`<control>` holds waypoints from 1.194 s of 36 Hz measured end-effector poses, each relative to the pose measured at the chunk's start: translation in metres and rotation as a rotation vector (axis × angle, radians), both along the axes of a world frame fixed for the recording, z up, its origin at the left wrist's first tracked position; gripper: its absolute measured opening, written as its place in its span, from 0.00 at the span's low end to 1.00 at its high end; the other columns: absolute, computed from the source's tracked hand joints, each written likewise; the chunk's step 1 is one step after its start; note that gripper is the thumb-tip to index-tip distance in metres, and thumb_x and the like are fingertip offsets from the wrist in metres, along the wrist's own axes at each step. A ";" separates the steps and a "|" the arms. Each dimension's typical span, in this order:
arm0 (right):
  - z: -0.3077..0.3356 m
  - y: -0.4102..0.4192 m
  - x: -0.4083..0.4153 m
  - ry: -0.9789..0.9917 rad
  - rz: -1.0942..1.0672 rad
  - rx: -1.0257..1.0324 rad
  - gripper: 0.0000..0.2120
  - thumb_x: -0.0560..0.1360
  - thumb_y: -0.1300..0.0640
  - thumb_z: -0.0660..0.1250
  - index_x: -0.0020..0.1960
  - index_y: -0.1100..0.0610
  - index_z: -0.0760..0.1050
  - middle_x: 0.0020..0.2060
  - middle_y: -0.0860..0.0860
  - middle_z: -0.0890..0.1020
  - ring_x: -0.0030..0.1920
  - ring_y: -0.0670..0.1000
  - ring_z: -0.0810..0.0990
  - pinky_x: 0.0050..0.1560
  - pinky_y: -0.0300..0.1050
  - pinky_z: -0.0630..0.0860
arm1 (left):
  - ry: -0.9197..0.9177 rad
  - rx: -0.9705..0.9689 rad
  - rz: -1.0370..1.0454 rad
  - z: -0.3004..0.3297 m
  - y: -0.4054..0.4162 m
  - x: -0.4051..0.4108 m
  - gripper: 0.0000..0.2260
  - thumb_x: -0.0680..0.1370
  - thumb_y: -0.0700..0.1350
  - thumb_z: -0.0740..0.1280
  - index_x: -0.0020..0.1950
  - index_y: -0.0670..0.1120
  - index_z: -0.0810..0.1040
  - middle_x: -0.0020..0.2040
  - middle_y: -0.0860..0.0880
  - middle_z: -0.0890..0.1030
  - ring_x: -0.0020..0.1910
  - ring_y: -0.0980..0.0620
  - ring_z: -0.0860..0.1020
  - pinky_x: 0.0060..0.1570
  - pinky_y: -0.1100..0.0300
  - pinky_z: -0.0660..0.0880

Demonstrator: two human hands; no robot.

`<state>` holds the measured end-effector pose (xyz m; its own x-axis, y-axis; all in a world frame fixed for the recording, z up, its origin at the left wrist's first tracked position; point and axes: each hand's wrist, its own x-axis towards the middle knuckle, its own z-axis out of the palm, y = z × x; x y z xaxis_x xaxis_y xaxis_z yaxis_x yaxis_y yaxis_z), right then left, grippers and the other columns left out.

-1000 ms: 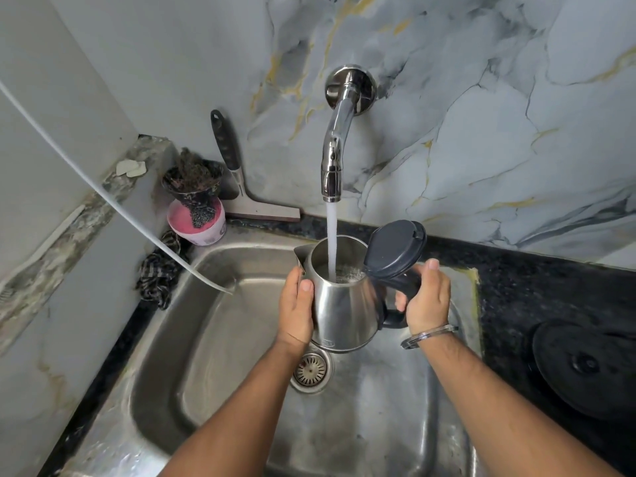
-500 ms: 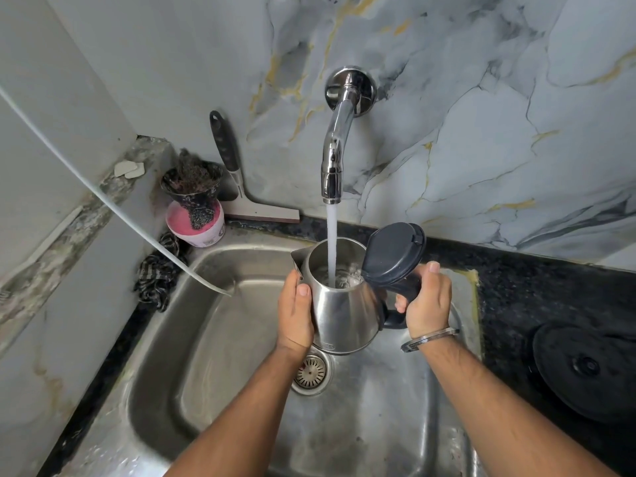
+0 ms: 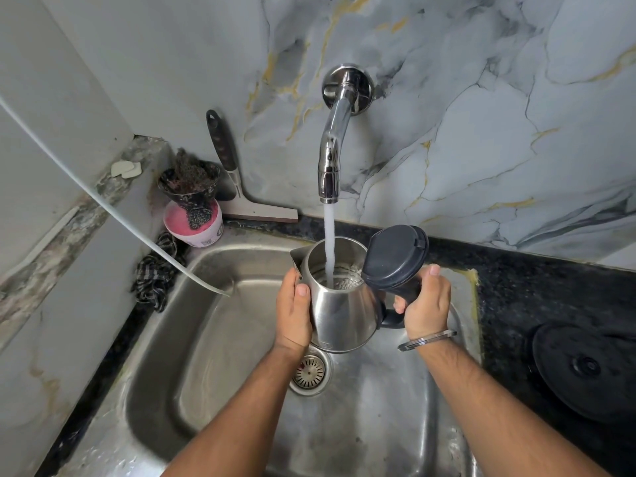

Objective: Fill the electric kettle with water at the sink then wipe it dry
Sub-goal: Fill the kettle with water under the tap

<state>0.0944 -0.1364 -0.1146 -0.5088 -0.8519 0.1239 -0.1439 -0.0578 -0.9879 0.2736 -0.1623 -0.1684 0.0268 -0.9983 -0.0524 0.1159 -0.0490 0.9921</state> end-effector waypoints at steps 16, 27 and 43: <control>0.005 0.003 0.009 -0.022 0.005 -0.029 0.35 0.77 0.35 0.46 0.23 0.56 0.70 0.16 0.54 0.71 0.18 0.59 0.71 0.21 0.51 0.68 | -0.022 -0.043 -0.043 0.007 0.005 0.011 0.43 0.76 0.72 0.61 0.70 0.34 0.72 0.64 0.33 0.80 0.65 0.29 0.76 0.65 0.29 0.72; 0.009 0.005 0.016 -0.030 -0.002 -0.038 0.32 0.77 0.39 0.46 0.20 0.48 0.71 0.15 0.53 0.71 0.18 0.60 0.70 0.20 0.52 0.66 | -0.020 -0.049 -0.043 0.013 0.010 0.017 0.45 0.75 0.73 0.63 0.70 0.32 0.71 0.63 0.32 0.80 0.63 0.38 0.79 0.65 0.32 0.73; 0.012 0.012 0.020 -0.058 0.017 -0.058 0.30 0.77 0.41 0.47 0.22 0.47 0.73 0.16 0.49 0.72 0.18 0.54 0.70 0.17 0.51 0.64 | -0.027 -0.074 -0.009 0.014 0.016 0.021 0.43 0.76 0.73 0.62 0.70 0.34 0.72 0.64 0.37 0.81 0.64 0.44 0.79 0.66 0.41 0.75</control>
